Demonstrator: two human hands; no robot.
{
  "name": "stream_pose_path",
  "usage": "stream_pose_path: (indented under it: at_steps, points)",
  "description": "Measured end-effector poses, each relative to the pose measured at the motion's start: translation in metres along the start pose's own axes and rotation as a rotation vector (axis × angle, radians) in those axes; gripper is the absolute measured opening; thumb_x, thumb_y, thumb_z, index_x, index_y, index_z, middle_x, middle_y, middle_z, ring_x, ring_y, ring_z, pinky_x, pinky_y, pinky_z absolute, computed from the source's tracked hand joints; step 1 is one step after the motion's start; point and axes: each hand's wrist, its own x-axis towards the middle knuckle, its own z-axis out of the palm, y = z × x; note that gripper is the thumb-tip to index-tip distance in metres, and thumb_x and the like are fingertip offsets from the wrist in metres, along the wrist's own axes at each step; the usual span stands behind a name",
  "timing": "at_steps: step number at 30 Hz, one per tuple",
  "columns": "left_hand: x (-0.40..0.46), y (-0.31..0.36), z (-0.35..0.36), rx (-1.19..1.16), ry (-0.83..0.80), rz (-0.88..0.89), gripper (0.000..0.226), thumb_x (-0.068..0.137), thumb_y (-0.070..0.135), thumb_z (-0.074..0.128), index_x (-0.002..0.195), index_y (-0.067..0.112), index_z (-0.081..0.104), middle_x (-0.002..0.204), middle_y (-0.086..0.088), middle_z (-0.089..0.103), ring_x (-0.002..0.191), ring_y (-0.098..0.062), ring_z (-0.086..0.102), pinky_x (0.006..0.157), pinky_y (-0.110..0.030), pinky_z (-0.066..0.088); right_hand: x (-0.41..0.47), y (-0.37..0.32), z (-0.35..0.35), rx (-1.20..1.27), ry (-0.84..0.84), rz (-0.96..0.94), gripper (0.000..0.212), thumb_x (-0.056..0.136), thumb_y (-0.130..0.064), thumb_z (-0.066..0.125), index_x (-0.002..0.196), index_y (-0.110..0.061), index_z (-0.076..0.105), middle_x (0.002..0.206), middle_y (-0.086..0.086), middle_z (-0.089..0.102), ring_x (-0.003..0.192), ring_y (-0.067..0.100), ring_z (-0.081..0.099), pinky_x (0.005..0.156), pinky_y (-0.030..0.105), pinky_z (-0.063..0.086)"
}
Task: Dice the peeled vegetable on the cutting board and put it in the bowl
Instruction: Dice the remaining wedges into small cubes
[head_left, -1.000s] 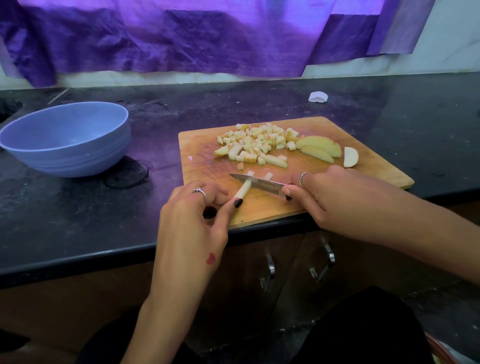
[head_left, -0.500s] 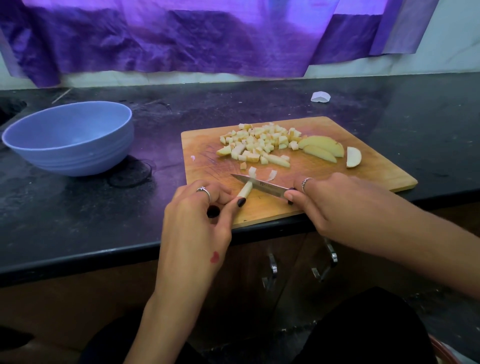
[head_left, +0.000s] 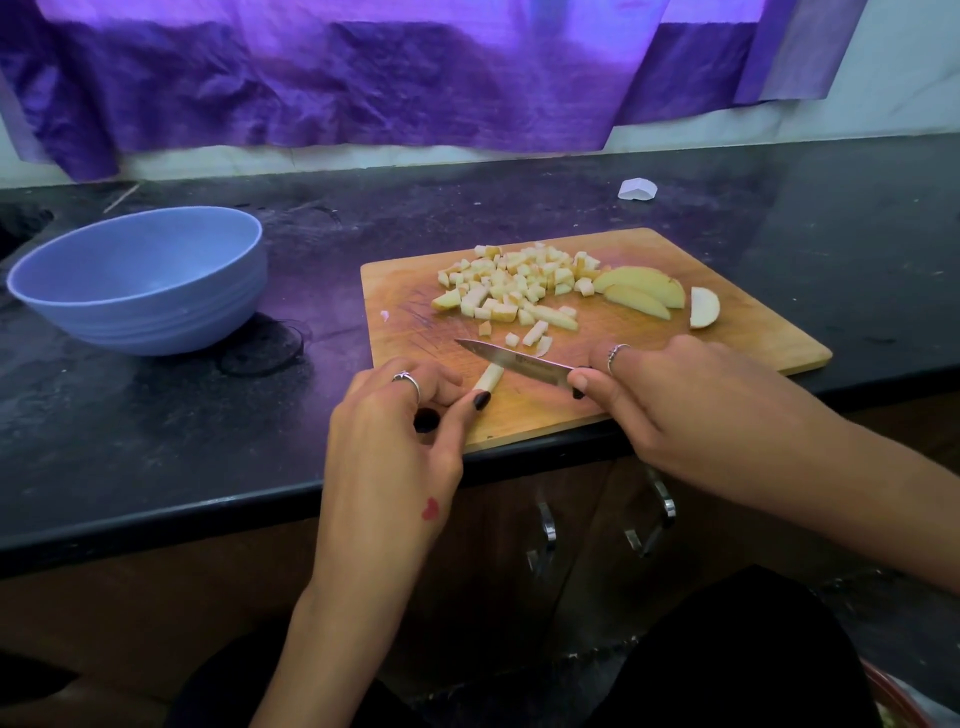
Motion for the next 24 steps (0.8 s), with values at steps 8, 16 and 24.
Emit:
stream_pose_path:
  at_steps: [8,16,24]
  points:
    - [0.000,-0.001,0.000,0.002,-0.014,-0.004,0.007,0.082,0.022,0.070,0.075,0.021,0.070,0.086,0.015,0.067,0.087,-0.007,0.056,0.075,-0.007,0.038,0.006,-0.001,-0.010,-0.051,-0.082,0.044,0.041,0.096,-0.053,0.019,0.070,-0.024,0.032,0.065,-0.005,0.045,0.055,0.008,0.043,0.047,0.025,0.029]
    - [0.001,-0.001,0.000,0.001,0.004,0.002,0.008,0.081,0.019,0.072,0.074,0.017,0.070,0.088,0.015,0.065,0.087,-0.008,0.056,0.074,-0.003,0.036,-0.003,-0.003,-0.008,0.028,0.007,0.043,0.039,0.092,-0.055,0.019,0.067,-0.029,0.033,0.060,-0.006,0.046,0.051,0.008,0.045,0.046,0.025,0.030]
    - [0.000,0.000,-0.001,-0.014,0.004,0.017,0.011,0.082,0.019,0.072,0.072,0.016,0.070,0.087,0.011,0.065,0.086,-0.008,0.056,0.074,-0.008,0.038,0.007,-0.007,-0.001,0.073,-0.055,-0.009,0.042,0.094,-0.053,0.022,0.065,-0.026,0.036,0.060,-0.004,0.045,0.050,0.008,0.043,0.048,0.025,0.029]
